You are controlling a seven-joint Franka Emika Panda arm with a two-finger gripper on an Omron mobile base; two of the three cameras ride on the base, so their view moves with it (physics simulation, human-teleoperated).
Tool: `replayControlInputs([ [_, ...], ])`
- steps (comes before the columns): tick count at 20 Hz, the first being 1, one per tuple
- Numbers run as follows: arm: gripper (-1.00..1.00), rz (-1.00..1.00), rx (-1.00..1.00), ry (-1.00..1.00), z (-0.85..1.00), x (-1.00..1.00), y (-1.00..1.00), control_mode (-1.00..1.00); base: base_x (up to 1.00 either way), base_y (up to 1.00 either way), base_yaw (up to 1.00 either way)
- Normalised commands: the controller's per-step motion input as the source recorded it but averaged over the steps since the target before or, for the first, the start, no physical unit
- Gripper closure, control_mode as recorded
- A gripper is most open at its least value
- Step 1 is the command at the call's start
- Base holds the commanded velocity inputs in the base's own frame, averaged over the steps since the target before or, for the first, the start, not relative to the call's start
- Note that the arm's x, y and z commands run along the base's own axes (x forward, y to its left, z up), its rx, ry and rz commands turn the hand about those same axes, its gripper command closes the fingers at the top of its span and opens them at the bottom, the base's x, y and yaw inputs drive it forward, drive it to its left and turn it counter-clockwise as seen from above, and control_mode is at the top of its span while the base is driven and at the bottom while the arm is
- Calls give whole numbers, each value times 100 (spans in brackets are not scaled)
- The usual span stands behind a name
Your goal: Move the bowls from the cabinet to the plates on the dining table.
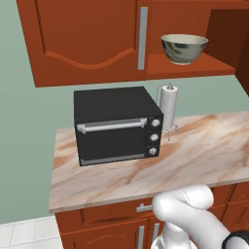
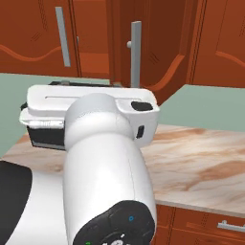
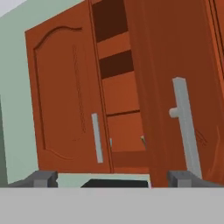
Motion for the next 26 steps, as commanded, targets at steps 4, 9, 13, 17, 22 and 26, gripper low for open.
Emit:
replayControlInputs([
  [4, -100, 0, -2, -10, -2, 0, 62, -100, 0, 0, 0],
  [9, -100, -2, -2, -7, -12, -2, 61, -100, 0, 0, 0],
  [13, -100, -9, -3, -3, -25, -2, 46, -100, 0, 0, 0],
  [17, -100, -14, -2, -6, -16, 0, 34, -100, 0, 0, 0],
  [22, -100, -19, -2, -5, -14, 9, 22, -100, 0, 0, 0],
  [26, -100, -20, -4, -3, -8, 14, 22, -100, 0, 0, 0],
])
